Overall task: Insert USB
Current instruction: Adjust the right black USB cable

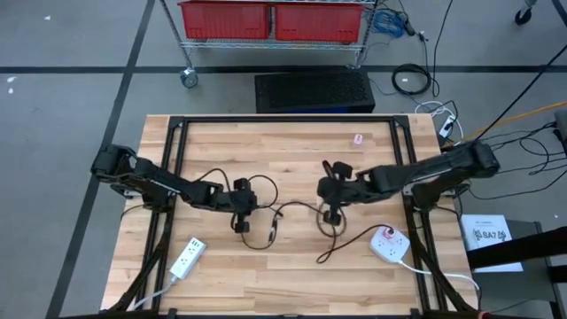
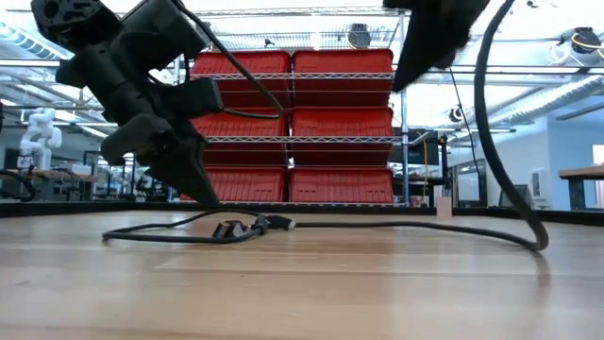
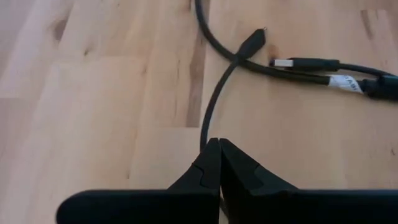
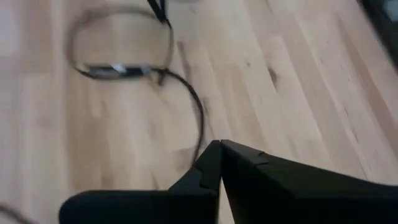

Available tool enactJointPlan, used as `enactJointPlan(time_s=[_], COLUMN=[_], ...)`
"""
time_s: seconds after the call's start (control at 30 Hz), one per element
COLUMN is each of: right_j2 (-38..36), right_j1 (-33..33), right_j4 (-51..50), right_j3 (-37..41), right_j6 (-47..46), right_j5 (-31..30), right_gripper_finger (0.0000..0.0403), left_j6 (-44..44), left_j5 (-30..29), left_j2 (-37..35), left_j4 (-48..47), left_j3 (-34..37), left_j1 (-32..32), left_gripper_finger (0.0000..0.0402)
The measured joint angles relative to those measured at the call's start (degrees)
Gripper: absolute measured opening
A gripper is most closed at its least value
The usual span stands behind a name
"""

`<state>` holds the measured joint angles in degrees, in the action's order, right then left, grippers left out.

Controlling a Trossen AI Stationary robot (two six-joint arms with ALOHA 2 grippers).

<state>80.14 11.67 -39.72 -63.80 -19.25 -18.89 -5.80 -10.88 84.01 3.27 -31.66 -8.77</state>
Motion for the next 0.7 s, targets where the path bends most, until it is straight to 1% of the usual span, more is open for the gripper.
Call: enactJointPlan(time_s=[0.07, 0.2, 0.27, 0.33, 0.5, 0.63, 0.7], right_j2=[2.3, 7.98, 10.79, 13.39, 19.14, 20.37, 19.8], right_j1=[-1.94, -4.71, -5.69, -6.61, -8.21, -8.99, -9.0], right_j4=[3.36, 17.12, 22.35, 25.16, 26.29, 24.77, 23.31], right_j3=[2.68, 9.46, 11.66, 12.95, 13.33, 12.99, 13.09], right_j6=[0.56, 2.32, 2.4, 2.14, 2.89, 2.54, 1.64], right_j5=[2.93, 10.7, 12.45, 13.25, 14.34, 14.36, 12.62], right_gripper_finger=[0.0, 0.0, 0.0, 0.0, 0.0, 0.0, 0.0], left_j6=[-0.81, -0.9, -1.28, -1.33, -1.38, -2.68, -4.36], left_j5=[-0.16, -0.1, -0.08, -0.06, 0.25, -0.79, -1.59], left_j2=[0.0, 0.0, 0.0, 0.0, 0.19, 2.84, 5.43], left_j4=[0.02, -0.15, -0.06, 1.02, 2.07, 2.37, 2.56], left_j3=[0.0, 0.0, 0.0, 0.02, 0.0, 0.0, 0.02], left_j1=[-0.6, -2.26, -3.19, -4.3, -5.4, -5.36, -5.36], left_gripper_finger=[0.0004, 0.0004, 0.0004, 0.0004, 0.0004, 0.0004, 0.0004])
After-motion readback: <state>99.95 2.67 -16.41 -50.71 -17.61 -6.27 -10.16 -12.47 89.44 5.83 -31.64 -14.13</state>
